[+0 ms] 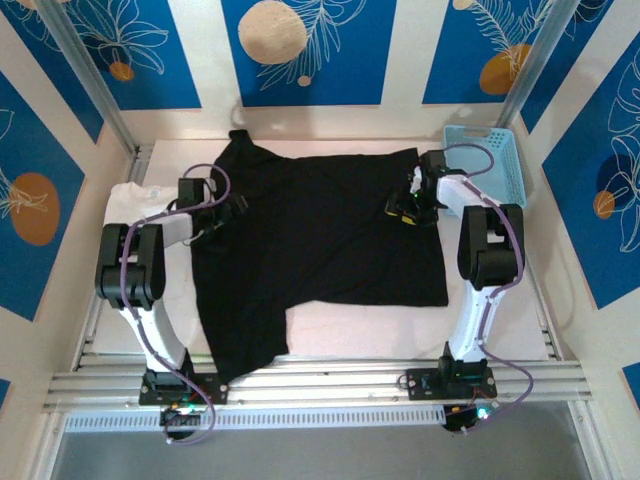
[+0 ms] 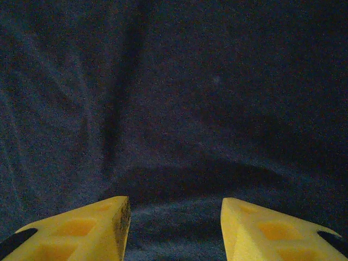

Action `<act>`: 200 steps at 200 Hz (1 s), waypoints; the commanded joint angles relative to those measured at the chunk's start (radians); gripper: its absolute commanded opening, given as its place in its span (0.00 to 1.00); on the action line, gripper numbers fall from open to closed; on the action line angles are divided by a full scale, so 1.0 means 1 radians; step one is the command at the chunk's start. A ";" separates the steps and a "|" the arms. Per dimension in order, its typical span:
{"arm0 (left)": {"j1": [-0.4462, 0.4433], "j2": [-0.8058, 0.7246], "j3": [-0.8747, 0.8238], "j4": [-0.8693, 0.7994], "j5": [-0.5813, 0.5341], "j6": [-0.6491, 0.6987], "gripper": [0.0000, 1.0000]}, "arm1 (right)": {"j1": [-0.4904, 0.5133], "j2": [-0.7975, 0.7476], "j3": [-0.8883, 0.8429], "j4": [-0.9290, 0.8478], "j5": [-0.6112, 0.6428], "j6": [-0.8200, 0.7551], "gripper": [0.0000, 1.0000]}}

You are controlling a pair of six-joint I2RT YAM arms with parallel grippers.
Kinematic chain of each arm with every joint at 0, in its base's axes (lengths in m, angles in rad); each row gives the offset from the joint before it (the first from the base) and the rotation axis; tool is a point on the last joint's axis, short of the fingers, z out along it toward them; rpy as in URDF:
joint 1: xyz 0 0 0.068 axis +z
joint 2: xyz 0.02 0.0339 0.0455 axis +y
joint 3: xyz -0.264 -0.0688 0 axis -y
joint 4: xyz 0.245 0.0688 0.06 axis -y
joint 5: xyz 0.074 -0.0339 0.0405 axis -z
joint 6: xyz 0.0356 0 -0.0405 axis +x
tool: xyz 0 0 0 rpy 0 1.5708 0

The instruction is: Fold the inside-out t-shirt

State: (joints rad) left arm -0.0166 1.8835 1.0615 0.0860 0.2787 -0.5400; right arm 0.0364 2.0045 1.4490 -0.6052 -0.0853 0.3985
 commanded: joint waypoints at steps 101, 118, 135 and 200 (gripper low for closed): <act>0.113 -0.119 -0.055 0.000 0.010 -0.027 0.84 | -0.028 -0.012 -0.008 -0.070 0.056 -0.023 0.47; 0.111 -0.161 -0.094 0.053 0.060 -0.079 0.84 | -0.015 -0.074 -0.041 -0.054 0.042 -0.013 0.48; 0.107 -0.209 -0.161 0.143 0.120 -0.158 0.84 | -0.002 -0.152 -0.109 -0.031 0.042 0.003 0.49; -0.007 -0.398 -0.427 0.344 0.238 -0.336 0.81 | 0.002 -0.470 -0.473 -0.021 0.037 0.083 0.51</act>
State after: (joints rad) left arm 0.0441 1.5578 0.6735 0.3576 0.4519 -0.8127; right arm 0.0391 1.6142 1.0695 -0.5827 -0.0410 0.4370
